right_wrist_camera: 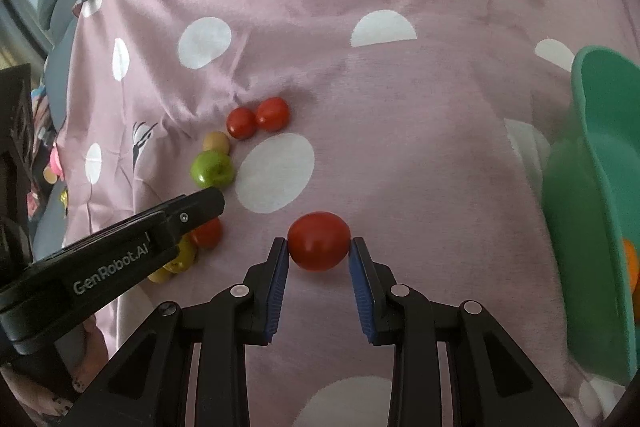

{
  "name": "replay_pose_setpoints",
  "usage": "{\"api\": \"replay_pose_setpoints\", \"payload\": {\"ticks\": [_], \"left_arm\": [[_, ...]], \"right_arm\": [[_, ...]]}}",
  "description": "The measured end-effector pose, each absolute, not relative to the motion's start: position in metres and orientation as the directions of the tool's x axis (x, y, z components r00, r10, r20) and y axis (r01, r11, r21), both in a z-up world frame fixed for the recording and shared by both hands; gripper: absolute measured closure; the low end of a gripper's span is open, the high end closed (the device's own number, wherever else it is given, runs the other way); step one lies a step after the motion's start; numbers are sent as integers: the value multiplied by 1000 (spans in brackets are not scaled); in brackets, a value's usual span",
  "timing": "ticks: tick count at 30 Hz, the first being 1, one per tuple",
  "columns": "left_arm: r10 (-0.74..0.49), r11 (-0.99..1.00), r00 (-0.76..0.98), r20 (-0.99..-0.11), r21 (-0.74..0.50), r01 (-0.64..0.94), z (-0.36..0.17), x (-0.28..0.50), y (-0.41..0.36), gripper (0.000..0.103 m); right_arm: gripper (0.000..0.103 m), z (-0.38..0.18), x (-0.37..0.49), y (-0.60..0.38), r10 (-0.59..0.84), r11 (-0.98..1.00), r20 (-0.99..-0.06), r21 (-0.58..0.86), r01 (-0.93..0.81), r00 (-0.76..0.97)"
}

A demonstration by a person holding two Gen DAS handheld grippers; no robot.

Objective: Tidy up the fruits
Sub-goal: 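Grasp a red cherry tomato with the right tool while the left tool grasps another, then carry both held cherry tomatoes over the green bowl with both tools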

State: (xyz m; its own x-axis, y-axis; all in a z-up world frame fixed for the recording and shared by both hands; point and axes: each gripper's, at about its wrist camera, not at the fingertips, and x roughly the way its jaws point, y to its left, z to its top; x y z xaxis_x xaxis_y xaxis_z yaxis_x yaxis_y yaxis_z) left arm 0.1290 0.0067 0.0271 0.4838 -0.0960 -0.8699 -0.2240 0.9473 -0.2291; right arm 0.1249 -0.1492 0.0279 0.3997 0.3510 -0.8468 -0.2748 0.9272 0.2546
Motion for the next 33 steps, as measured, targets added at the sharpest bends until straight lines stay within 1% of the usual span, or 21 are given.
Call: {"api": "replay_pose_setpoints", "payload": {"ticks": [2, 6, 11, 12, 16, 17, 18, 19, 20, 33], "left_arm": [[-81, 951, 470, -879, -209, -228, 25, 130, 8, 76], [-103, 944, 462, -881, -233, -233, 23, 130, 9, 76], [-78, 956, 470, -879, -199, -213, 21, 131, -1, 76], [-91, 956, 470, -878, -210, -207, 20, 132, -3, 76], [-268, 916, 420, -867, -364, -168, 8, 139, -12, 76], [-277, 912, 401, -873, -370, -176, 3, 141, -14, 76], [-249, 919, 426, -870, -351, -179, 4, 141, -15, 75], [-216, 931, 427, -878, -317, -181, 4, 141, -17, 77], [-209, 934, 428, -879, -309, -178, 5, 142, -19, 77], [-158, 938, 457, -875, -277, -206, 3, 133, -23, 78]], "right_arm": [[70, 28, 125, -152, 352, 927, -848, 257, -273, 397], [70, 27, 125, -153, 339, 931, -856, 245, -272, 391], [70, 27, 126, -157, 332, 933, -860, 240, -267, 388], [70, 26, 126, -158, 328, 935, -861, 237, -264, 388], [70, 25, 127, -162, 318, 940, -866, 235, -248, 386], [70, 25, 127, -163, 318, 940, -865, 235, -247, 387], [70, 25, 127, -164, 315, 941, -866, 232, -246, 388], [70, 25, 126, -165, 308, 943, -868, 225, -245, 390], [70, 25, 126, -165, 304, 945, -868, 222, -241, 392], [70, 22, 123, -166, 293, 947, -872, 207, -247, 392]]}}
